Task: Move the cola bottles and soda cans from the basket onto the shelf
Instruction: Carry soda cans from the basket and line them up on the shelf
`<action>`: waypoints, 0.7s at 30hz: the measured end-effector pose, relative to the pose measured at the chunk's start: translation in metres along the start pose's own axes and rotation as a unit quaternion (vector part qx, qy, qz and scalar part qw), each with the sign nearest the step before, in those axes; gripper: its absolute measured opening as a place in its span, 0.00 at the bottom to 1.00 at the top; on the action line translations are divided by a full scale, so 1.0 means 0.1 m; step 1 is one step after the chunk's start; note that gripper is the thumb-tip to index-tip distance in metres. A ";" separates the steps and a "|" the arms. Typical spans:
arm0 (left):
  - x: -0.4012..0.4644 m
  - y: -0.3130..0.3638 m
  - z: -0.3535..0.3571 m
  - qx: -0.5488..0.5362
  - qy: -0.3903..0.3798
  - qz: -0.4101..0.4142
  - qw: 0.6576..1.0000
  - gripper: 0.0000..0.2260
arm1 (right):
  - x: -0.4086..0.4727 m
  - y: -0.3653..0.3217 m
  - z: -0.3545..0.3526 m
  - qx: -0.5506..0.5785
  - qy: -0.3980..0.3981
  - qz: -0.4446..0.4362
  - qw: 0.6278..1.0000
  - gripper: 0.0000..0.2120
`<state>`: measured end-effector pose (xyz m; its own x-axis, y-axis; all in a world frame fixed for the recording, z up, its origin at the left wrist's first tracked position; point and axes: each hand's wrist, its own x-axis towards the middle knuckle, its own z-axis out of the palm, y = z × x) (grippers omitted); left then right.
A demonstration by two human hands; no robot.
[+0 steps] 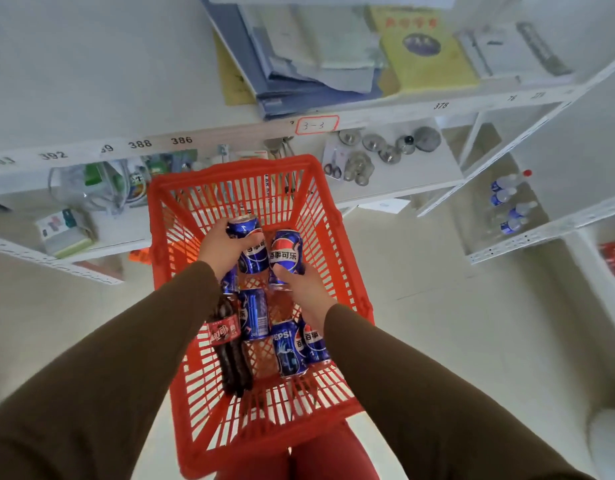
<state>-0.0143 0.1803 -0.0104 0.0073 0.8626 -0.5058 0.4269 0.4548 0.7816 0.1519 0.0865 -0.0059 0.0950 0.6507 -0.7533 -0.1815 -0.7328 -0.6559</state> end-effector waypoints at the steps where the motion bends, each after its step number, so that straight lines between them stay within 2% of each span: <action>1: -0.08 0.10 -0.06 -0.020 -0.007 0.007 1.000 0.29 | -0.14 -0.08 -0.01 0.010 -0.008 -0.008 1.000 0.24; 3: -0.27 0.33 -0.18 -0.040 -0.019 0.026 0.999 0.33 | -0.43 -0.25 -0.03 0.032 -0.018 -0.027 0.999 0.20; 5: -0.45 0.58 -0.26 -0.044 -0.036 0.047 0.997 0.31 | -0.69 -0.41 -0.08 0.052 -0.024 -0.054 0.997 0.18; 8: -0.78 1.05 -0.23 -0.052 -0.066 0.097 0.992 0.25 | -1.07 -0.62 -0.26 0.084 -0.004 -0.096 0.992 0.23; 11: -1.09 1.51 -0.05 -0.051 -0.107 0.145 0.982 0.24 | -1.48 -0.78 -0.60 0.131 0.025 -0.125 0.983 0.22; 15: -1.49 2.08 0.41 -0.037 -0.184 0.197 0.962 0.23 | -1.99 -0.85 -1.21 0.160 0.090 -0.175 0.967 0.24; 21: -2.29 2.68 1.47 -0.019 -0.305 0.258 0.917 0.20 | -2.87 -0.56 -2.27 0.215 0.188 -0.241 0.927 0.25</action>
<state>0.2313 0.0723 0.2615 0.7083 0.6863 -0.1655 0.1926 0.0376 0.9806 0.3573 -0.1051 0.2360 0.5871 0.7073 -0.3937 -0.3950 -0.1742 -0.9020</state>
